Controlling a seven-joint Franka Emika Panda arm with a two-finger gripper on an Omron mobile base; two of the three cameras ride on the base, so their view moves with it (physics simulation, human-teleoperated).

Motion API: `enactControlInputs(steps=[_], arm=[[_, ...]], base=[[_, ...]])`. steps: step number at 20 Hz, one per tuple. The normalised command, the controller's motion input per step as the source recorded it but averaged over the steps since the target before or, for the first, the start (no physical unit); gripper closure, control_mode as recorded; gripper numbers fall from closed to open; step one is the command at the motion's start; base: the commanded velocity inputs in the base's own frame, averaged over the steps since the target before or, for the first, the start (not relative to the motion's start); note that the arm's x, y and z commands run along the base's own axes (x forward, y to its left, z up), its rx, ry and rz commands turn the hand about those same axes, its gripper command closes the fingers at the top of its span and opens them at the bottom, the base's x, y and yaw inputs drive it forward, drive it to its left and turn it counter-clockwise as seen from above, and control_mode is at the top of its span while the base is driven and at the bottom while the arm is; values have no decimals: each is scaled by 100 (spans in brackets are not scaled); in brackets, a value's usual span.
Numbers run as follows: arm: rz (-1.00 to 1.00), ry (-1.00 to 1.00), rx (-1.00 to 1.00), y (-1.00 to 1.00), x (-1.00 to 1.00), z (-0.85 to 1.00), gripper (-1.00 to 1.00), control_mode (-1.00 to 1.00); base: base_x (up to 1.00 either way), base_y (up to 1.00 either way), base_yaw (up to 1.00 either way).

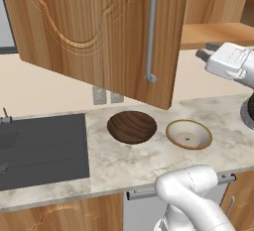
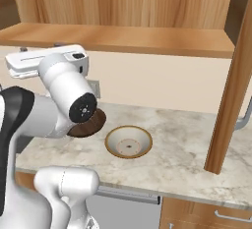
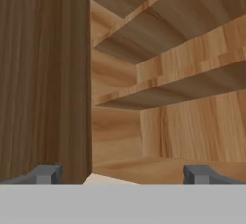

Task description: Open the cabinet. Pick the bowls from the counter and place them in the cabinet. Then close the cabinet.

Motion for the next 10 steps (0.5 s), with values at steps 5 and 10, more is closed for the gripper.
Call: enactControlInputs(steps=[5, 10], arm=[[1, 0, 0, 39, 38, -2, -100, -100], [1, 0, 0, 47, 29, -6, -100, -100]], base=[[0, 0, 0], [0, 0, 0]])
